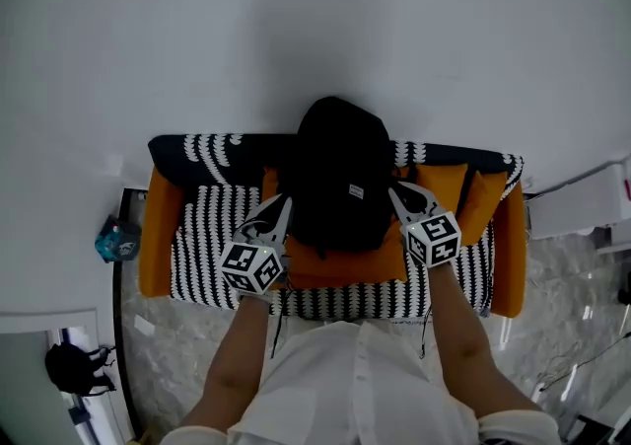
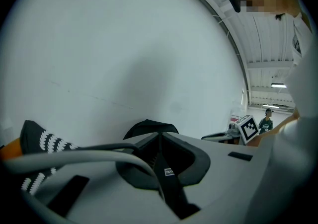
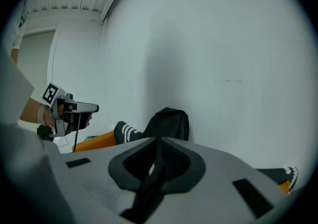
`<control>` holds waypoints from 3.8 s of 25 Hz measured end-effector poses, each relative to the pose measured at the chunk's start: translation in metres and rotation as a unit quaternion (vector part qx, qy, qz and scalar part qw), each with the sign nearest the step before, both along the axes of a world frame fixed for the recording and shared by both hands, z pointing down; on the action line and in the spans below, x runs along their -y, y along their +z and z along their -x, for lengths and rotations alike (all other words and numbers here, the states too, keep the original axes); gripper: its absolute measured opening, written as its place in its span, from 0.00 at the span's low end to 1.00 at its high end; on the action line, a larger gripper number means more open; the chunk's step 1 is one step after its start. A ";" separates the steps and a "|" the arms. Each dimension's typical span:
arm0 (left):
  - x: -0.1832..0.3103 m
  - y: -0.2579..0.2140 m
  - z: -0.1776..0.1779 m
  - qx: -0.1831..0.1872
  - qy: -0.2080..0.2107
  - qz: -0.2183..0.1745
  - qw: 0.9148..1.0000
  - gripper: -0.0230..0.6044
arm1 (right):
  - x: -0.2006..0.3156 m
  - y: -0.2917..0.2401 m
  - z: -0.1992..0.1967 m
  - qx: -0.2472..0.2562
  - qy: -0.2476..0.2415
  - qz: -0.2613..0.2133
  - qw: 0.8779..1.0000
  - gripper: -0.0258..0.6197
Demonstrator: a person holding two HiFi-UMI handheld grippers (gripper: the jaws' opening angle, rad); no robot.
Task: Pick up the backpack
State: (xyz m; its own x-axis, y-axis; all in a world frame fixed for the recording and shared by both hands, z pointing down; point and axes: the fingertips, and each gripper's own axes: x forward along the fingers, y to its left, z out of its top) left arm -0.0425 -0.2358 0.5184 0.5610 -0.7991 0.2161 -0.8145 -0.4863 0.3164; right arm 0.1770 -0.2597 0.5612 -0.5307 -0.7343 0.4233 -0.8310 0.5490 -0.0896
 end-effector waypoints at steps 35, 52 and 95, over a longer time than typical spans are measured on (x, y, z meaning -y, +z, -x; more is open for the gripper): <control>0.007 0.025 -0.003 0.001 -0.003 0.034 0.999 0.08 | 0.119 0.093 0.027 0.023 0.003 0.157 0.987 0.60; -0.005 0.024 0.002 -0.007 0.000 0.032 0.999 0.08 | 0.069 0.074 0.046 -0.003 -0.034 0.105 0.994 0.20; 0.002 0.092 -0.027 0.122 0.137 0.067 0.981 0.61 | -0.072 0.054 0.060 0.028 -0.094 0.100 0.990 0.15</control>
State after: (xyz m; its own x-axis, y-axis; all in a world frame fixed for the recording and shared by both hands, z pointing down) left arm -0.0155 -0.2374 0.6104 0.6694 -0.5800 0.4642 -0.7181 -0.6653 0.2043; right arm 0.1170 -0.1880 0.6152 -0.6771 -0.5245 0.5161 -0.7061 0.6607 -0.2548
